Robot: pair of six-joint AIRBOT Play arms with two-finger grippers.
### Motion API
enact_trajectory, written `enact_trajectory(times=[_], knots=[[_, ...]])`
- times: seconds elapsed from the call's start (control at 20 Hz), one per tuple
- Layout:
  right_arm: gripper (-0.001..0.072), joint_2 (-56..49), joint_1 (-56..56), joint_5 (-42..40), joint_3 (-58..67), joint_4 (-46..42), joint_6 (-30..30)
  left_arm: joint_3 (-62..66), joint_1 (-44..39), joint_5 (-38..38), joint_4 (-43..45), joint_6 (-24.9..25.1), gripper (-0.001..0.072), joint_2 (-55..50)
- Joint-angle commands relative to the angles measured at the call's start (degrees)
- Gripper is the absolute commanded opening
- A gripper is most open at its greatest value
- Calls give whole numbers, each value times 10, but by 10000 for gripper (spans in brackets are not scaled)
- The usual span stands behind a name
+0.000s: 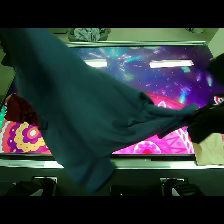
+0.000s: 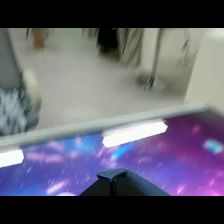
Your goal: Fold the shirts.
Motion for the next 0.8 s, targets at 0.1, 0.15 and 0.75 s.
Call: enact_trajectory(times=[0.1, 0.15, 0.75], knots=[[47, -152, 0, -210, -208, 24, 12, -85, 6, 109, 40, -6, 27, -181], [47, -198, 0, -271, -204, 24, 17, -85, 5, 122, 40, -6, 28, -218], [696, -325, -78, -283, -50, 63, -68, -69, 87, -238, 42, -39, 712, -292]])
